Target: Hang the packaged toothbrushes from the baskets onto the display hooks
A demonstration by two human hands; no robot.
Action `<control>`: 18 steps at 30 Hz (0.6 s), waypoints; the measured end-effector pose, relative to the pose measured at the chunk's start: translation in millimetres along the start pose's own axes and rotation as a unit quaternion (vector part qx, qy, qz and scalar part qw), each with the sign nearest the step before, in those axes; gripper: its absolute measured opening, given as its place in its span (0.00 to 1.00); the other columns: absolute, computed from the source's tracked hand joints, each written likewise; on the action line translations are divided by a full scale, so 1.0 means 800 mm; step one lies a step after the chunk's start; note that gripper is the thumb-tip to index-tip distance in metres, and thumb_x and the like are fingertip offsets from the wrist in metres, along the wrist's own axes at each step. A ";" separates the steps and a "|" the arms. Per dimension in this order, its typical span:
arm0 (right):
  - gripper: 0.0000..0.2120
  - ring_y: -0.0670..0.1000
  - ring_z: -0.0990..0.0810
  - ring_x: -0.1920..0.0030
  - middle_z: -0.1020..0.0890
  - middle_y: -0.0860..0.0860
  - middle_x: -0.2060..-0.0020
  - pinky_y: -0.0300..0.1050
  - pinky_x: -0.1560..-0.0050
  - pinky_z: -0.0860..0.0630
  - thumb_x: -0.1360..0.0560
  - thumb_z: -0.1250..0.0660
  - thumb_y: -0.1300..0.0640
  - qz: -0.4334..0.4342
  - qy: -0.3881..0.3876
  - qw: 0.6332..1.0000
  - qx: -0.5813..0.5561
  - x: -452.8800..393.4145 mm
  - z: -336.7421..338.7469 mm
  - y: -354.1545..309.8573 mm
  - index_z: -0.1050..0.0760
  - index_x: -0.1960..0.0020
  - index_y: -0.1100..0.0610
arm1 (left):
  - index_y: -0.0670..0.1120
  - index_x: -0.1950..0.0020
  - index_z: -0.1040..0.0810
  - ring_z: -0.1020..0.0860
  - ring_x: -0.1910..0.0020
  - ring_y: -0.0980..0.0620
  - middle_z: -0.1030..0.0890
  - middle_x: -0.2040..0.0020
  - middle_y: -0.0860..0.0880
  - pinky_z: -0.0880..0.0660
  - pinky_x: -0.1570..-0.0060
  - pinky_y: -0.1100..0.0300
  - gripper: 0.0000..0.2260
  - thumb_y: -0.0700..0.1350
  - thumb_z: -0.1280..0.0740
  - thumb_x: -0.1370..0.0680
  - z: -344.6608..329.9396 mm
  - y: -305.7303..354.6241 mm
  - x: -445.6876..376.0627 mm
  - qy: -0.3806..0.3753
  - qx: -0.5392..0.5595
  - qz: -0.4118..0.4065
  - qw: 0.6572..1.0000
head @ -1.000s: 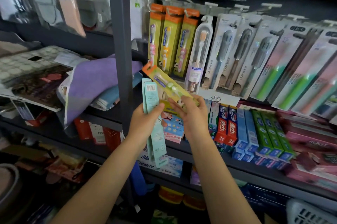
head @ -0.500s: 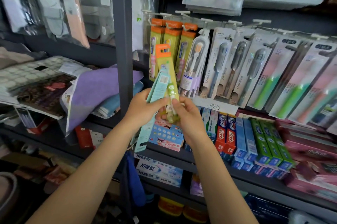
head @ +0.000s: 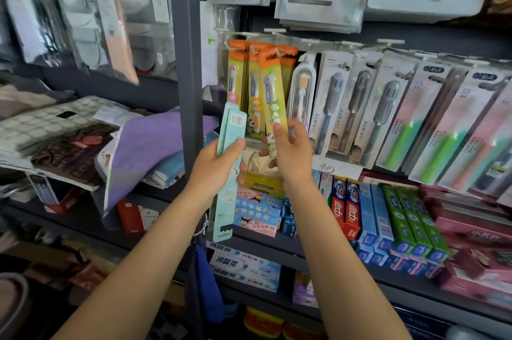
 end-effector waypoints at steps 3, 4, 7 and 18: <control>0.05 0.47 0.21 0.72 0.23 0.48 0.63 0.45 0.74 0.27 0.16 0.38 0.54 0.008 0.037 0.999 0.012 -0.005 0.003 0.000 0.28 0.43 0.54 | 0.51 0.46 0.20 0.23 0.71 0.51 0.19 0.65 0.48 0.24 0.69 0.61 0.06 0.51 0.34 0.18 0.000 -0.001 0.000 -0.002 0.000 0.004 1.000; 0.05 0.47 0.21 0.72 0.22 0.48 0.64 0.48 0.73 0.24 0.16 0.38 0.54 0.008 0.046 0.999 0.012 -0.006 0.003 0.001 0.28 0.42 0.54 | 0.51 0.47 0.20 0.23 0.71 0.51 0.20 0.65 0.47 0.24 0.69 0.61 0.05 0.51 0.34 0.18 0.000 -0.002 0.000 -0.003 0.000 0.005 1.000; 0.03 0.50 0.18 0.67 0.21 0.48 0.60 0.55 0.66 0.18 0.16 0.37 0.55 -0.011 0.059 0.998 0.000 -0.010 -0.001 0.006 0.28 0.43 0.53 | 0.49 0.46 0.20 0.23 0.71 0.51 0.20 0.64 0.47 0.24 0.69 0.61 0.07 0.51 0.34 0.18 -0.001 -0.006 0.000 -0.006 -0.001 0.010 1.000; 0.13 0.52 0.19 0.72 0.16 0.53 0.59 0.44 0.75 0.23 0.16 0.38 0.50 -0.087 0.025 0.994 -0.059 -0.007 -0.017 0.028 0.28 0.42 0.60 | 0.49 0.47 0.19 0.23 0.69 0.50 0.20 0.66 0.48 0.24 0.67 0.59 0.08 0.51 0.34 0.18 -0.002 -0.020 0.000 -0.007 0.001 0.031 0.999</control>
Point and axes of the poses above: each hand's wrist, its own x-axis away from the middle knuckle, its own z-axis out of the back of the hand, y = z × x, the point moved 6 cm from there along -x, towards the middle knuckle
